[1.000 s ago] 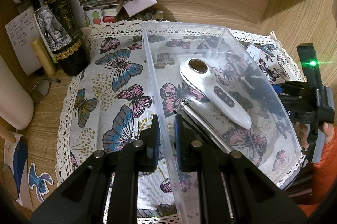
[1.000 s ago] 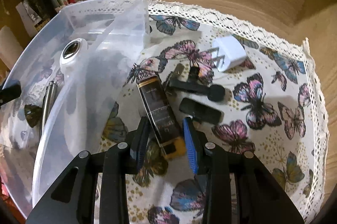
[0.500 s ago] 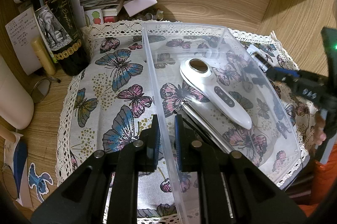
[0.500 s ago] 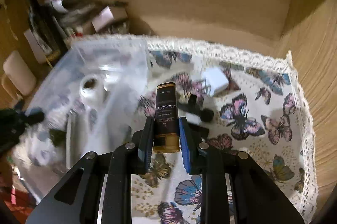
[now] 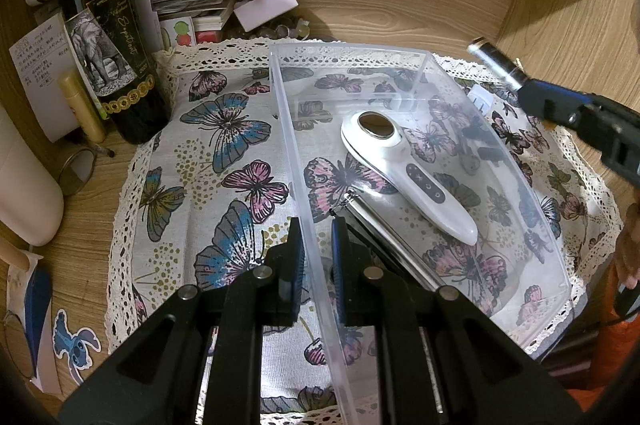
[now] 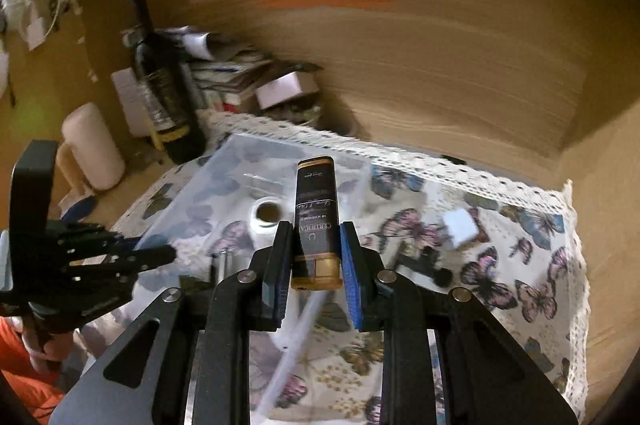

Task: Organize rigid objects
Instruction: 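Lower the brown bottle into the clear box and open the right tool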

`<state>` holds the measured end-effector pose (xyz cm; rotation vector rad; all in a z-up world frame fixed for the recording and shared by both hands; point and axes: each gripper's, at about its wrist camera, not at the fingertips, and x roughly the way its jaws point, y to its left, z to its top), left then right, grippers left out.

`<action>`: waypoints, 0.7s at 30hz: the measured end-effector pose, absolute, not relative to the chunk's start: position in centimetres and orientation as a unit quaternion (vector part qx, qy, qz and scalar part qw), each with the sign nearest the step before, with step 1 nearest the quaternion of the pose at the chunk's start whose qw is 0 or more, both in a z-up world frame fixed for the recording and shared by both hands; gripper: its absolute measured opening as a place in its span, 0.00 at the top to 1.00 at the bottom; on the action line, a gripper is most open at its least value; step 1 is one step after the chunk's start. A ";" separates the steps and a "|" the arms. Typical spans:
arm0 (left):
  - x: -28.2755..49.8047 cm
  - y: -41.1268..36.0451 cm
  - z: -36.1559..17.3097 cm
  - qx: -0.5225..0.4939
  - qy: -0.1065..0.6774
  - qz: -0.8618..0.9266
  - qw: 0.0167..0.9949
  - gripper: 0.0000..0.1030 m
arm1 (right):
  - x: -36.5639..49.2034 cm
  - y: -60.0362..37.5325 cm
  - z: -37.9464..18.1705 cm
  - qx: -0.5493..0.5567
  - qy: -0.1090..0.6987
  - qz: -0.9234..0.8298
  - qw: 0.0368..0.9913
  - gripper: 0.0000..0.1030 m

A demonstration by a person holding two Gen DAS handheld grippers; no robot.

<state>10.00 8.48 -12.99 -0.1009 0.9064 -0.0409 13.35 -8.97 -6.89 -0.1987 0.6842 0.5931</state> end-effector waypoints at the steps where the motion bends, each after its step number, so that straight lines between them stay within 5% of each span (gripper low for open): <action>1: 10.0 8.4 -13.0 -0.049 0.438 -0.020 0.898 0.89 | 13.2 -8.4 -7.0 -0.100 0.333 0.289 0.892 0.79; 21: 10.1 8.3 -13.0 -0.050 0.438 -0.020 0.898 0.89 | 13.6 -3.4 -11.8 -0.160 0.415 0.333 0.831 0.79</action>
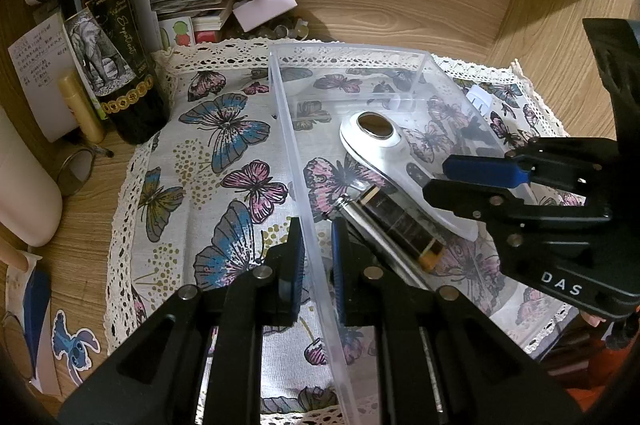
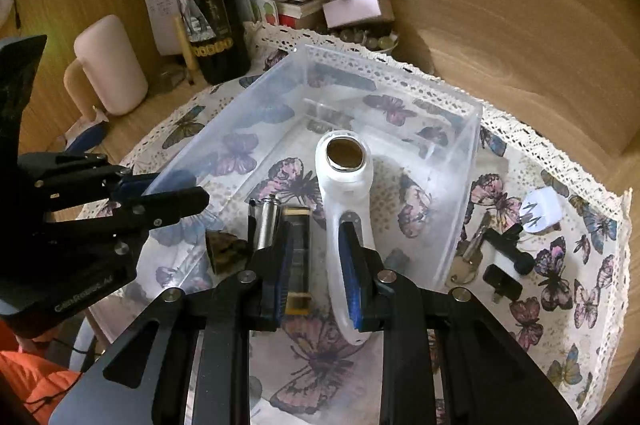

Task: Organize rigid objects
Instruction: 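Lower the brown bottle into the clear box and open the right tool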

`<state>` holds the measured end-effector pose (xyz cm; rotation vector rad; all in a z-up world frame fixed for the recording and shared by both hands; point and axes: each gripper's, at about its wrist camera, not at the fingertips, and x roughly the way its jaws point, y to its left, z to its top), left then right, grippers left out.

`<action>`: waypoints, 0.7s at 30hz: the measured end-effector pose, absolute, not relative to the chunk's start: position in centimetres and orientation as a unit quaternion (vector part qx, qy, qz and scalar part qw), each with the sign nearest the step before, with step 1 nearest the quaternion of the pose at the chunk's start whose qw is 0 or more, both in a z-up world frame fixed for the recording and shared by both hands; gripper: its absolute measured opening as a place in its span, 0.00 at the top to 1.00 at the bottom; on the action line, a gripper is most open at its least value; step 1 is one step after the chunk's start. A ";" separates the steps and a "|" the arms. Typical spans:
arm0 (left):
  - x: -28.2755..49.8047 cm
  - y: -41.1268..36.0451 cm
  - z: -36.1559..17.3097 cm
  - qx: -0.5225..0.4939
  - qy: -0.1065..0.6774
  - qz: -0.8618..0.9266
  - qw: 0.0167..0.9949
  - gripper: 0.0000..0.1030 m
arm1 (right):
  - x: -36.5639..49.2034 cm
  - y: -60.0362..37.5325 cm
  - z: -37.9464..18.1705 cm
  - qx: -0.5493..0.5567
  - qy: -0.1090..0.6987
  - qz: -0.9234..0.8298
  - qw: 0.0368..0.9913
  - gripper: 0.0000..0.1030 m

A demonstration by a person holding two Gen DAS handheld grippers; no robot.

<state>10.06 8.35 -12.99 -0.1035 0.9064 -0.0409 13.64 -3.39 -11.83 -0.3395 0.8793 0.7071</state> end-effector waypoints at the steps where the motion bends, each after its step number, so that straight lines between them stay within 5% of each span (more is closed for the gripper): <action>1: 10.1 8.3 -13.0 -0.050 0.438 -0.020 0.898 0.89 | 13.7 -3.5 -11.8 -0.158 0.415 0.334 0.831 0.79; 21: 10.1 8.3 -13.0 -0.050 0.438 -0.019 0.898 0.89 | 17.1 -13.9 -7.5 -0.056 0.365 0.202 0.907 0.67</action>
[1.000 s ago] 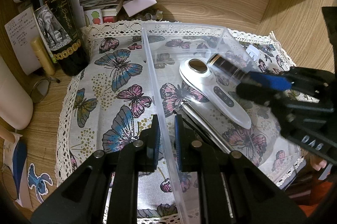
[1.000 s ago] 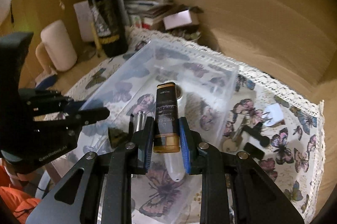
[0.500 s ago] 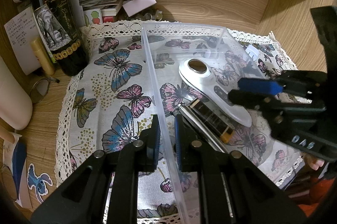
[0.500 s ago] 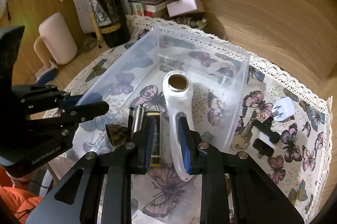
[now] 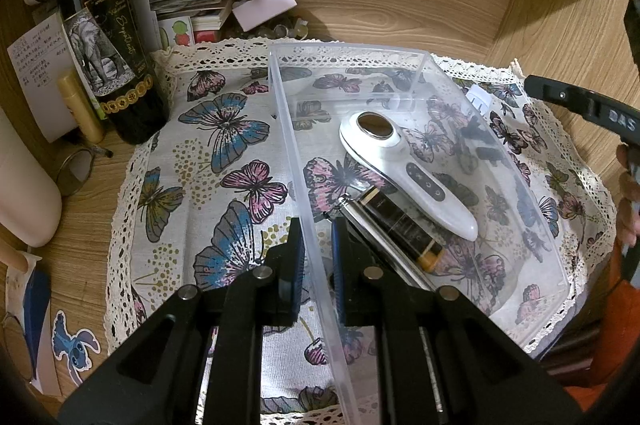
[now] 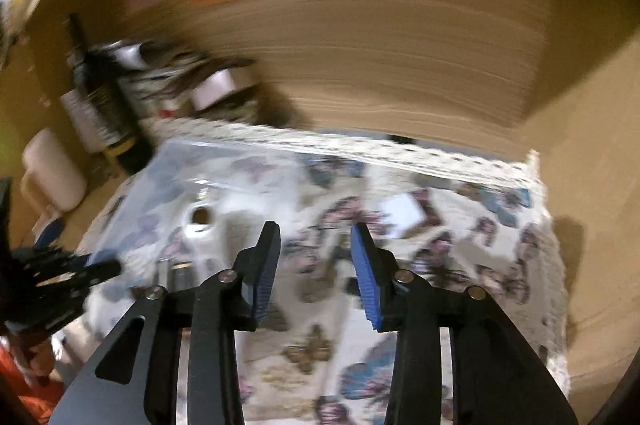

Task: Organize rigid objects
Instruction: 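Lower the brown bottle into the clear box and open the right tool, then move the right tool toward the black gadgets on the cloth, then grasp the small black gadget with the right tool and lift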

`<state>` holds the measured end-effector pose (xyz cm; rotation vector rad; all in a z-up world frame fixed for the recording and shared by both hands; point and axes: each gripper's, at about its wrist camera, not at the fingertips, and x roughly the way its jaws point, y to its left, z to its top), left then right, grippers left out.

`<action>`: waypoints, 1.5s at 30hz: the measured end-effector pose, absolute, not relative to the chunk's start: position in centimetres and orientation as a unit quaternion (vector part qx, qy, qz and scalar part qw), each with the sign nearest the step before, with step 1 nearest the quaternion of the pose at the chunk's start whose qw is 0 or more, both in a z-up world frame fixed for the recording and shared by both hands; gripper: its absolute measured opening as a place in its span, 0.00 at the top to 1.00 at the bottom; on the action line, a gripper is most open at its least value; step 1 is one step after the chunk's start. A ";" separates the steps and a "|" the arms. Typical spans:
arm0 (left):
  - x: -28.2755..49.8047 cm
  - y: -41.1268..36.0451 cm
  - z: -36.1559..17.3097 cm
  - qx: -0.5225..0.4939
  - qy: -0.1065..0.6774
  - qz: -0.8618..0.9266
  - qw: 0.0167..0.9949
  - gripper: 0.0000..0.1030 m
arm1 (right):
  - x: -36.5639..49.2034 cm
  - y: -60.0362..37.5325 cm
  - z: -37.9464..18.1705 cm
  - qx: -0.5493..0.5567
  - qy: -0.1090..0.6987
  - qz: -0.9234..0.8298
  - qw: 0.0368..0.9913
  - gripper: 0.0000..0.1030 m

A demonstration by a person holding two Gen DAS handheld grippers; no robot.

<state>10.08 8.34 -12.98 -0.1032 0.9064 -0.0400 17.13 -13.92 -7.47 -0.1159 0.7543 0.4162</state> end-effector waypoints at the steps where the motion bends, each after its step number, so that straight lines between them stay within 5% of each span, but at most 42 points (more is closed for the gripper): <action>1: 10.1 8.3 -13.0 -0.050 0.438 -0.019 0.898 0.89 | 17.6 -14.7 -7.7 -0.050 0.369 0.188 0.909 0.67; 9: 10.1 8.4 -13.0 -0.050 0.438 -0.019 0.897 0.89 | 19.8 -16.8 -11.5 -0.031 0.423 0.155 0.892 0.66; 13: 10.1 8.4 -13.0 -0.050 0.438 -0.019 0.897 0.89 | 19.8 -16.2 -13.8 -0.038 0.446 0.157 0.881 0.48; 24: 10.1 8.3 -13.0 -0.050 0.438 -0.019 0.897 0.89 | 21.2 -14.9 -17.3 -0.063 0.478 0.150 0.863 0.48; 27: 10.1 8.3 -13.0 -0.050 0.438 -0.020 0.897 0.89 | 21.2 -14.5 -17.3 -0.073 0.475 0.148 0.864 0.59; 31: 10.2 8.3 -13.0 -0.051 0.439 -0.020 0.897 0.89 | 21.1 -14.8 -16.9 -0.065 0.469 0.149 0.868 0.59; 45: 10.1 8.2 -13.2 -0.054 0.441 -0.020 0.896 0.89 | 16.8 -14.6 -9.4 -0.056 0.381 0.186 0.904 0.59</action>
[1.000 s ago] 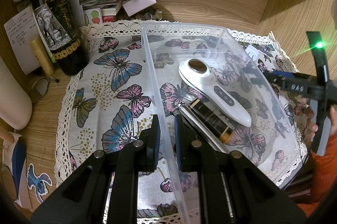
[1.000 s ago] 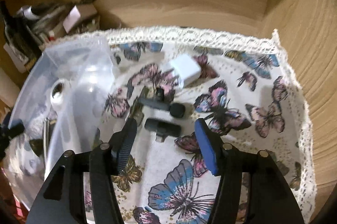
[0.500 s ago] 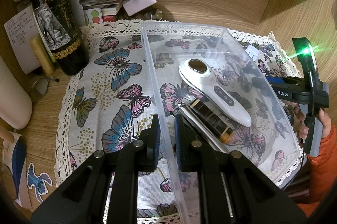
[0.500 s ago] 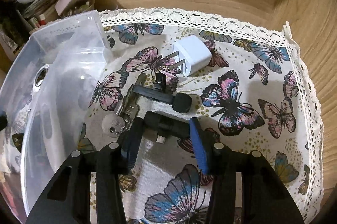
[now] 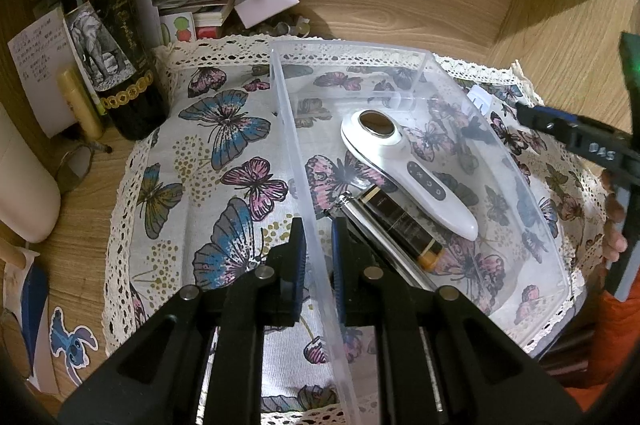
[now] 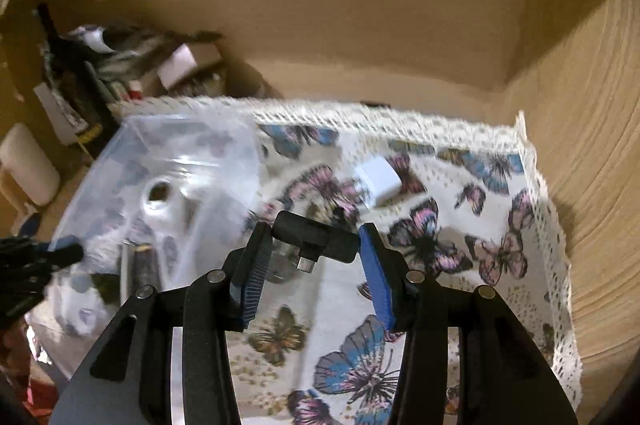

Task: Organize rigid objects
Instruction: 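Grasp the small black gadget with the right tool and lift, then lower the black gadget into the clear box and open the right tool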

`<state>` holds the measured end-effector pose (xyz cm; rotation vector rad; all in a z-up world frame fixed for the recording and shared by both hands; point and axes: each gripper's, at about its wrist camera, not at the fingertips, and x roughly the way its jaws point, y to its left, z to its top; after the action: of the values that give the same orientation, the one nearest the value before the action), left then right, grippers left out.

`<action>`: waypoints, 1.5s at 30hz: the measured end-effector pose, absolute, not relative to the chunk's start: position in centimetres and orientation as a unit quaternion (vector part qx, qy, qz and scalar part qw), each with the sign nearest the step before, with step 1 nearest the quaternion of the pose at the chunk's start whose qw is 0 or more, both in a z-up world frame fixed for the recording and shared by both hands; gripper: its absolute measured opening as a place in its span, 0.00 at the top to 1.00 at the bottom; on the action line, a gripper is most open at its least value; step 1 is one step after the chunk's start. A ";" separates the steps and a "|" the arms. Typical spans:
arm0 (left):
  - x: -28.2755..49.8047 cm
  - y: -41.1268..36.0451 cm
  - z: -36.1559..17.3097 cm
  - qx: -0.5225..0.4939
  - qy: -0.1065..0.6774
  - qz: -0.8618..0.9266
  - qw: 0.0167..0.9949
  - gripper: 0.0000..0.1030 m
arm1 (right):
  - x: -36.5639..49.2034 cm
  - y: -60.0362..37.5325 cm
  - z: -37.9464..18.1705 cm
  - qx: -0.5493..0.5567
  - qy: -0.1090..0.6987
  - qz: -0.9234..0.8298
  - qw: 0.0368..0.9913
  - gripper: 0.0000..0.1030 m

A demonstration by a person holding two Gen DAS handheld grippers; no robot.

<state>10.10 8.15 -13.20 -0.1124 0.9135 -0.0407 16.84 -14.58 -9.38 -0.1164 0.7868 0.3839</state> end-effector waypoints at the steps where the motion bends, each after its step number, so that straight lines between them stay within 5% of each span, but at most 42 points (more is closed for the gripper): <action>1: 10.1 8.2 -13.2 -0.057 0.441 -0.020 0.895 0.89 | 16.7 -14.4 -9.0 -0.058 0.376 0.189 0.905 0.59; 14: 10.1 8.3 -13.0 -0.066 0.442 -0.024 0.894 0.89 | 13.9 -9.5 -7.1 -0.098 0.336 0.265 0.898 0.59; 34: 10.0 8.5 -12.9 -0.067 0.442 -0.026 0.894 0.88 | 14.0 -3.4 -11.8 -0.147 0.402 0.327 0.842 0.59; 45: 10.0 8.5 -12.9 -0.068 0.442 -0.027 0.894 0.88 | 14.3 -5.6 -9.7 -0.123 0.379 0.307 0.865 0.52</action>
<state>10.04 8.50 -12.93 -0.1401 0.9158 -0.0556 14.27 -5.63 -9.69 -0.2573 0.7932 0.6424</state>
